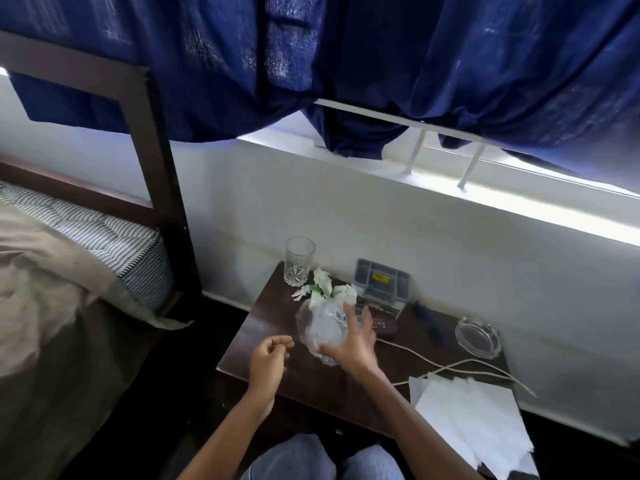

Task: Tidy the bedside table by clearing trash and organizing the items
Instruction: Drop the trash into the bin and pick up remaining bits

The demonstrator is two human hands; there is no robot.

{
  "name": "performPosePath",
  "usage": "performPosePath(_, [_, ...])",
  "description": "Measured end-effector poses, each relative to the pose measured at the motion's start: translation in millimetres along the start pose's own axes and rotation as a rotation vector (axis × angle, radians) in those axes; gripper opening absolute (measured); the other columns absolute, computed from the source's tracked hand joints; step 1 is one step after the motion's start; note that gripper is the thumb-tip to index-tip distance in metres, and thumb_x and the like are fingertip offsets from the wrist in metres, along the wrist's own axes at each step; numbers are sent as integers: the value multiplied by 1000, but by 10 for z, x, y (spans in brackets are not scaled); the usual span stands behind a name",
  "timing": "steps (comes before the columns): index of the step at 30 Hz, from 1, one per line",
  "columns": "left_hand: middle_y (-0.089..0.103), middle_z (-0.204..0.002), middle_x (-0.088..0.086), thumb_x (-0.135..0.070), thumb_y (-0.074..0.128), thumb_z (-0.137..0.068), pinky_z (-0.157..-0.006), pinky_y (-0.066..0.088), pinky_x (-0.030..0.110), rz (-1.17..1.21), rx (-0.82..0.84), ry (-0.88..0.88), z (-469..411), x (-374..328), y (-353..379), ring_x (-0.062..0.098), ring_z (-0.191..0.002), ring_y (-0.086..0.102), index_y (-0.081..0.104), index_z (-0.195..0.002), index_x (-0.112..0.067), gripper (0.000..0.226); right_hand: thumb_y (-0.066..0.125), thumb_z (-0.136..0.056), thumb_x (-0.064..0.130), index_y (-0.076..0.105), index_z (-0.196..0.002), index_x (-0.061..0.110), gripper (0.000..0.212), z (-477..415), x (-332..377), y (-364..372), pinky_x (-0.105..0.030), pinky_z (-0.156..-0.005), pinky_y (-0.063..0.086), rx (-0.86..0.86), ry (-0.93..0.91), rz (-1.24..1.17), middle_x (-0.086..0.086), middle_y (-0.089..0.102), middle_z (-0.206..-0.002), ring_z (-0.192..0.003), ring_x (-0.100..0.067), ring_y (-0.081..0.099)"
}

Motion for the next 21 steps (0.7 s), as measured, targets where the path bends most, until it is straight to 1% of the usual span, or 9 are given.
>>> performPosePath(2, [66, -87, 1, 3, 39, -91, -61, 42, 26, 2, 7, -16, -17, 32, -4, 14, -76, 57, 61, -82, -16, 30, 76, -71, 29, 29, -142, 32, 85, 12, -22, 16, -42, -105, 34, -56, 0, -15, -5, 2, -156, -140, -31, 17])
performPosePath(4, [66, -87, 1, 3, 39, -92, -61, 42, 26, 1, 19, -22, -18, 53, -3, 14, -76, 57, 61, -82, -16, 30, 72, -72, 18, 37, -138, 28, 76, 38, -50, -2, -37, -104, 35, -95, -13, -54, -4, 9, -155, -139, -27, 21])
performPosePath(7, [67, -87, 0, 2, 39, -93, -61, 43, 26, 5, 31, -34, 16, 91, -12, 14, -76, 58, 60, -82, -16, 30, 69, -69, 10, 43, -135, 21, 72, 115, -105, -76, -27, -104, 32, -124, -28, -139, -4, 18, -151, -138, -23, 25])
performPosePath(10, [68, -91, 3, 1, 40, -93, -63, 44, 26, 35, 30, -36, 82, 109, -28, 14, -76, 59, 60, -85, -16, 27, 73, -66, 4, 49, -132, 14, 70, 245, -197, -217, -17, -101, 27, -122, -55, -213, -7, 24, -147, -137, -22, 29])
performPosePath(13, [68, -98, 5, 2, 46, -90, -67, 47, 26, 71, 76, 22, 185, 35, 20, 15, -84, 60, 60, -89, -18, 24, 78, -65, 0, 54, -126, 14, 67, 443, -319, -439, -14, -97, 27, -115, -74, -303, -2, 29, -140, -128, -14, 35])
performPosePath(15, [67, -107, 6, 4, 51, -87, -72, 48, 24, 58, 167, 118, 304, -68, 135, 12, -91, 60, 60, -94, -20, 28, 80, -64, 1, 55, -123, 17, 66, 596, -391, -599, -17, -97, 30, -124, -89, -342, -2, 31, -140, -123, -9, 35])
performPosePath(17, [60, -121, 4, 1, 62, -81, -80, 46, 20, -13, 291, 224, 457, -144, 310, 13, -104, 56, 58, -104, -26, 35, 82, -63, 4, 56, -119, 23, 65, 746, -456, -740, -25, -102, 36, -134, -89, -390, -1, 34, -140, -125, -12, 38])
performPosePath(19, [49, -132, -5, -21, 73, -68, -86, 42, 15, -85, 437, 293, 641, -188, 503, 9, -119, 49, 50, -115, -37, 54, 84, -57, 12, 58, -110, 31, 62, 910, -507, -880, -38, -104, 42, -163, -78, -468, 1, 40, -137, -125, -19, 45])
performPosePath(21, [38, -139, -13, -43, 77, -55, -97, 39, 18, -148, 587, 328, 833, -191, 710, 2, -127, 41, 39, -124, -45, 78, 83, -50, 24, 60, -106, 35, 62, 1069, -593, -1029, -46, -100, 45, -182, -55, -554, 1, 47, -132, -120, -22, 51])
Point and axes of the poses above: each hand's wrist, its own z-axis away from the middle knuckle, its own y-axis out of the palm, x = y × z, the point moved 4 cm from there along -z, towards the middle knuckle
